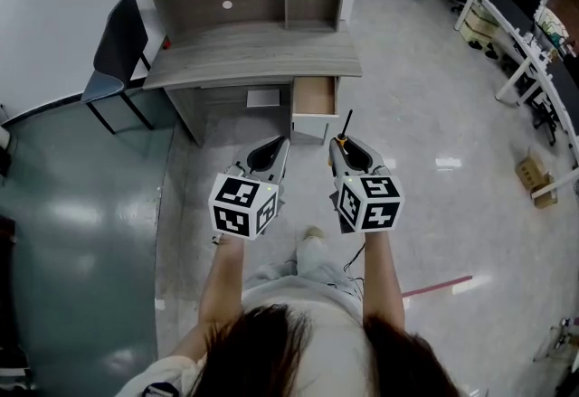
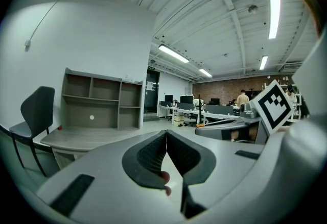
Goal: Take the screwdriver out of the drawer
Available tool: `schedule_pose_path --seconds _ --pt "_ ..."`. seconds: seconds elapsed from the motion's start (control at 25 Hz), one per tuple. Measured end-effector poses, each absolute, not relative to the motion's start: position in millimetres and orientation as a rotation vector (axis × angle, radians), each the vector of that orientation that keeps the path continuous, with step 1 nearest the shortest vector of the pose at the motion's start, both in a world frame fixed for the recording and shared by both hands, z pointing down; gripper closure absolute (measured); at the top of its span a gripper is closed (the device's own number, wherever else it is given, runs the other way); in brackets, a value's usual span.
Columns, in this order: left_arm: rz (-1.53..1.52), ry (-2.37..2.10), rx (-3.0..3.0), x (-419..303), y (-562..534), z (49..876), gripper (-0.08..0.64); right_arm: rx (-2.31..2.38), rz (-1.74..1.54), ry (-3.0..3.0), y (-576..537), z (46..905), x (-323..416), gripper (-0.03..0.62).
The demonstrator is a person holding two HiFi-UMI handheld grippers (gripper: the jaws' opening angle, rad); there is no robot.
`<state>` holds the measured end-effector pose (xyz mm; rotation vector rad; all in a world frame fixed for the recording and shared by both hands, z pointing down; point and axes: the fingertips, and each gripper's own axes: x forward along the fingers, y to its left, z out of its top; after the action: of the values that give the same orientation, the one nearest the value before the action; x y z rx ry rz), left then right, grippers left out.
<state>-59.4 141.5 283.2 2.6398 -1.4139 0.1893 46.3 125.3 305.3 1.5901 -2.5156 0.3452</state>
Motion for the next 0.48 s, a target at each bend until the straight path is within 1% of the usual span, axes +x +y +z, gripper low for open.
schedule_pose_path --seconds 0.48 --pt "0.157 -1.437 2.654 -61 142 272 0.541 1.631 0.221 -2.555 124 284 48 0.508"
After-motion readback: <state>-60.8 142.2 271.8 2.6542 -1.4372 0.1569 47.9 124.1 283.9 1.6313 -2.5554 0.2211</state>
